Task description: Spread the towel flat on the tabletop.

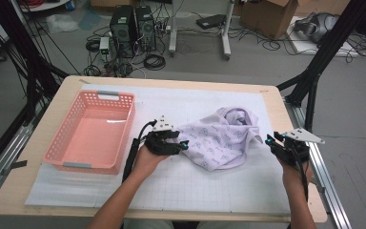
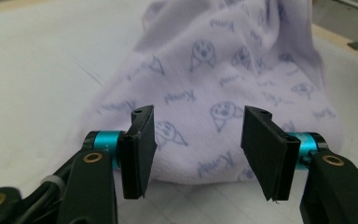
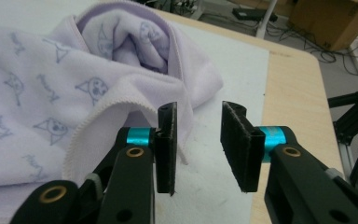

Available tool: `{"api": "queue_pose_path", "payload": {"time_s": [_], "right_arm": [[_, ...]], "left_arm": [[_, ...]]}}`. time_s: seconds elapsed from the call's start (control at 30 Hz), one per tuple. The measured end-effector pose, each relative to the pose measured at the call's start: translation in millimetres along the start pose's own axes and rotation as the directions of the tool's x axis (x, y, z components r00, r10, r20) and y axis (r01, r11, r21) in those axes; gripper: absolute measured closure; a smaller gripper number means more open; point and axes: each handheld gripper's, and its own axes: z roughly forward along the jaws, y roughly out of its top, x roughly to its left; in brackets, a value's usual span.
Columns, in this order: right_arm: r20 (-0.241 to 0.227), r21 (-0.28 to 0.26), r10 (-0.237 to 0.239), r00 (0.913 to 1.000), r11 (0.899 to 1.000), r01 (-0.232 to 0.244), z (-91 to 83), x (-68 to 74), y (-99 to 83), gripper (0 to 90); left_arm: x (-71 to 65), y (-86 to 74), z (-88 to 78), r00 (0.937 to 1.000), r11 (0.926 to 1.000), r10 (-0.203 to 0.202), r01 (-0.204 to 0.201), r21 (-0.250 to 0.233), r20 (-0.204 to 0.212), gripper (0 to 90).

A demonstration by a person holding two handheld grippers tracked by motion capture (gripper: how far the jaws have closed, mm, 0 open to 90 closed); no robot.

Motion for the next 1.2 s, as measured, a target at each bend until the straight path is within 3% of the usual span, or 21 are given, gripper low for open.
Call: {"api": "queue_pose_path", "payload": {"time_s": [0.1, 0.23, 0.27, 0.3, 0.33, 0.4, 0.53, 0.57, 0.67, 0.7, 0.73, 0.77, 0.8, 0.83, 0.9, 0.93, 0.97, 1.0, 1.07, 1.1, 1.2], "right_arm": [[0.003, -0.009, 0.002, 1.0000, 1.000, -0.002, -4.4, -1.6, 2.3, 58.5], [-0.023, 0.003, 0.025, 0.9994, 1.000, -0.025, -2.8, -5.1, 2.1, 55.5], [-0.050, 0.000, 0.031, 0.9983, 1.000, -0.031, -1.9, -4.3, 1.4, 54.8], [-0.050, 0.000, 0.031, 0.9983, 1.000, -0.031, -1.9, -4.3, 1.4, 54.8], [-0.064, -0.006, 0.033, 0.9974, 0.999, -0.034, -1.1, -2.2, 1.1, 54.5], [-0.116, -0.008, 0.003, 0.9932, 1.000, -0.004, 0.1, 7.4, 1.1, 54.1], [-0.180, -0.013, -0.049, 0.9825, 0.999, 0.047, 2.5, 23.2, 2.4, 54.2], [-0.204, -0.016, -0.058, 0.9772, 0.998, 0.056, 3.8, 27.2, 3.0, 54.2], [-0.303, -0.050, -0.078, 0.9498, 0.997, 0.066, 7.7, 42.1, 7.1, 54.5], [-0.328, -0.061, -0.090, 0.9403, 0.995, 0.074, 9.5, 48.8, 8.9, 54.6], [-0.328, -0.061, -0.090, 0.9403, 0.995, 0.074, 9.5, 48.8, 8.9, 54.6], [-0.357, -0.060, -0.106, 0.9281, 0.994, 0.091, 11.7, 56.2, 10.9, 55.1], [-0.415, -0.051, -0.148, 0.8980, 0.989, 0.139, 19.1, 73.6, 12.8, 56.4], [-0.415, -0.051, -0.148, 0.8980, 0.989, 0.139, 19.1, 73.6, 12.8, 56.4], [-0.476, -0.027, -0.187, 0.8594, 0.980, 0.198, 27.1, 93.0, 11.4, 57.5], [-0.536, -0.012, -0.205, 0.8192, 0.972, 0.236, 35.2, 109.5, 7.6, 58.1], [-0.556, 0.000, -0.204, 0.8056, 0.969, 0.246, 39.2, 116.4, 5.5, 58.5], [-0.556, 0.000, -0.204, 0.8056, 0.969, 0.246, 39.2, 116.4, 5.5, 58.5], [-0.587, 0.027, -0.200, 0.7842, 0.963, 0.266, 49.0, 129.7, -0.4, 60.2], [-0.587, 0.027, -0.200, 0.7842, 0.963, 0.266, 49.0, 129.7, -0.4, 60.2], [-0.603, 0.061, -0.206, 0.7706, 0.951, 0.303, 55.7, 138.4, -5.4, 64.9]], "left_arm": [[-2.1, -8.8, 16.5, 0.9999, 0.9968, -0.010, 0.010, 0.079, 0.000, 43.2], [-7.0, -13.2, 33.8, 0.9992, 0.9908, 0.035, -0.032, 0.131, -0.021, 42.1], [-9.5, -12.7, 35.2, 0.9975, 0.9898, 0.059, -0.054, 0.132, -0.039, 49.5], [-11.5, -12.4, 35.7, 0.9941, 0.9867, 0.092, -0.083, 0.140, -0.058, 49.5], [-12.1, -12.4, 35.4, 0.9916, 0.9834, 0.110, -0.098, 0.153, -0.069, 62.7], [-6.4, -11.4, 31.8, 0.9947, 0.9875, 0.079, -0.068, 0.142, -0.067, 84.0], [13.7, -7.9, 12.3, 0.9942, 0.9988, -0.031, 0.034, 0.035, -0.103, 85.4], [23.4, -6.3, 3.2, 0.9886, 0.9950, -0.097, 0.094, -0.035, -0.115, 85.6], [33.4, -3.5, -3.9, 0.9792, 0.9824, -0.169, 0.158, -0.100, -0.112, 85.9], [33.4, -3.5, -3.9, 0.9792, 0.9824, -0.169, 0.158, -0.100, -0.112, 85.9], [35.0, -1.6, -3.9, 0.9794, 0.9835, -0.164, 0.154, -0.095, -0.117, 85.9], [35.8, -0.1, -3.7, 0.9785, 0.9831, -0.164, 0.152, -0.103, -0.125, 85.9], [36.7, 1.3, -3.6, 0.9779, 0.9827, -0.167, 0.154, -0.103, -0.126, 85.9], [37.3, 2.7, -3.1, 0.9775, 0.9820, -0.170, 0.157, -0.105, -0.125, 85.9], [37.9, 4.5, -1.9, 0.9766, 0.9817, -0.170, 0.157, -0.108, -0.131, 85.8], [38.8, 4.9, -1.9, 0.9768, 0.9823, -0.167, 0.154, -0.107, -0.134, 85.8], [39.4, 4.7, -1.4, 0.9751, 0.9807, -0.175, 0.160, -0.113, -0.137, 85.8], [40.5, 4.2, -1.1, 0.9741, 0.9801, -0.179, 0.164, -0.112, -0.138, 85.8], [42.8, 3.2, -1.4, 0.9729, 0.9799, -0.182, 0.168, -0.109, -0.142, 85.8], [43.9, 2.9, -1.9, 0.9716, 0.9791, -0.184, 0.168, -0.114, -0.148, 85.8], [46.9, 2.5, -3.6, 0.9685, 0.9759, -0.195, 0.175, -0.130, -0.155, 85.8]]}}
